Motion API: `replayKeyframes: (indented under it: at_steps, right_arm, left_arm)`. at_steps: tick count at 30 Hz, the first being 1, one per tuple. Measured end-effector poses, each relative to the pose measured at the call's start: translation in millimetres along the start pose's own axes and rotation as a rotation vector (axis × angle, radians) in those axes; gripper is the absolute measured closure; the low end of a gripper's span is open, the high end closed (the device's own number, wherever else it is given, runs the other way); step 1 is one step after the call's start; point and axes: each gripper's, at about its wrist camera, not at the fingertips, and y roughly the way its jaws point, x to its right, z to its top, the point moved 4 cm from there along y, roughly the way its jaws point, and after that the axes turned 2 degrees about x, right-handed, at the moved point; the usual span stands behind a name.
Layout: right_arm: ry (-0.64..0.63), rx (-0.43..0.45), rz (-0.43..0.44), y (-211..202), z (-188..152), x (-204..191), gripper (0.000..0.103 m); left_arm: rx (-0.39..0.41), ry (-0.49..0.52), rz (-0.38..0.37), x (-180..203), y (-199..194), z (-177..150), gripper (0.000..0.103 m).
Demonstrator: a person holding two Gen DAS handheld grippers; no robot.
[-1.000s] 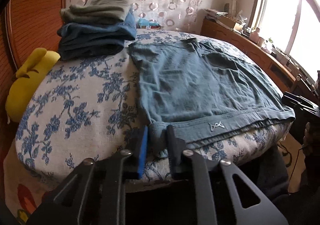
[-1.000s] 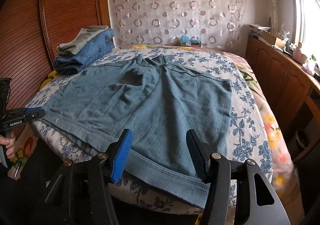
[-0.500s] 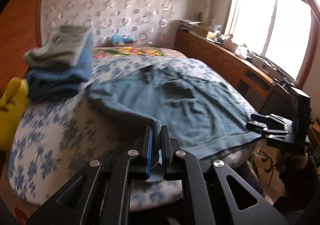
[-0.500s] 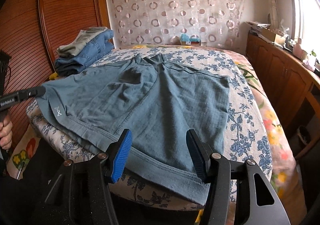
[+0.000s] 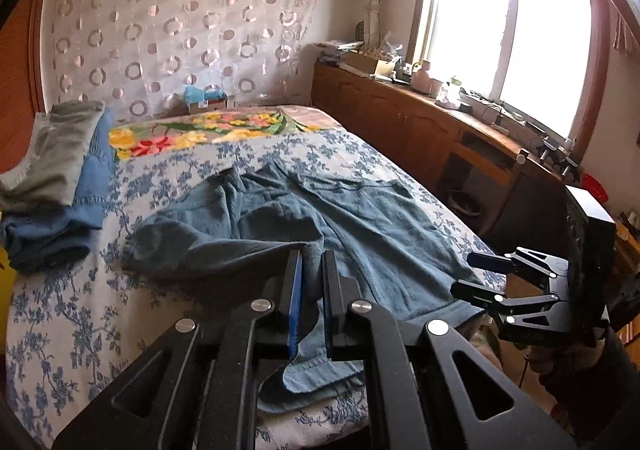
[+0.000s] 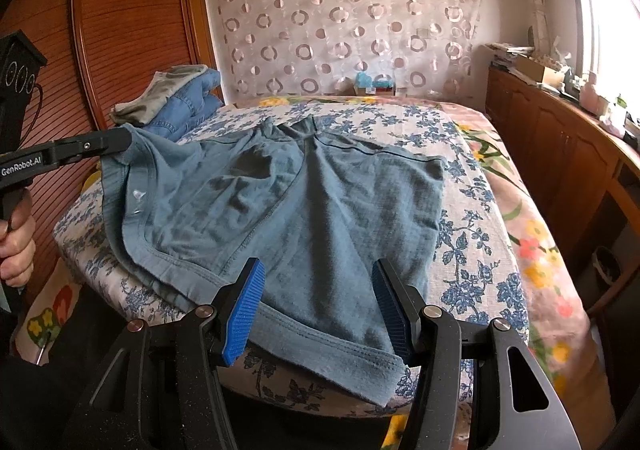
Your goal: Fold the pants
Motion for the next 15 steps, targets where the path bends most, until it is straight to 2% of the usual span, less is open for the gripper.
replayKeyframes:
  at_steps: [2,4,9,12,15]
  right_arm:
    - [-0.001,-0.002,0.003,1.7,0.3,-2.2,0.045]
    - [-0.003,-0.005,0.007,3.3,1.0,-4.6,0.045]
    - [-0.008,-0.007,0.025,12.0,7.7,-14.3,0.045]
    - [-0.018,-0.007,0.041,16.7,11.7,-23.4,0.045]
    - [-0.031,-0.007,0.066,22.6,16.3,-35.0,0.047]
  left_arm:
    - [0.001,-0.006,0.009,-2.3,-3.1,-1.5,0.081]
    - [0.015,-0.006,0.01,-6.2,-9.0,-1.4,0.059]
    - [0.072,-0.024,0.04,-20.5,-31.3,-2.2,0.032]
    - [0.103,-0.034,0.091,-35.5,-43.5,-7.2,0.029]
    - [0.094,-0.046,0.126,-51.6,-46.3,-17.3,0.029]
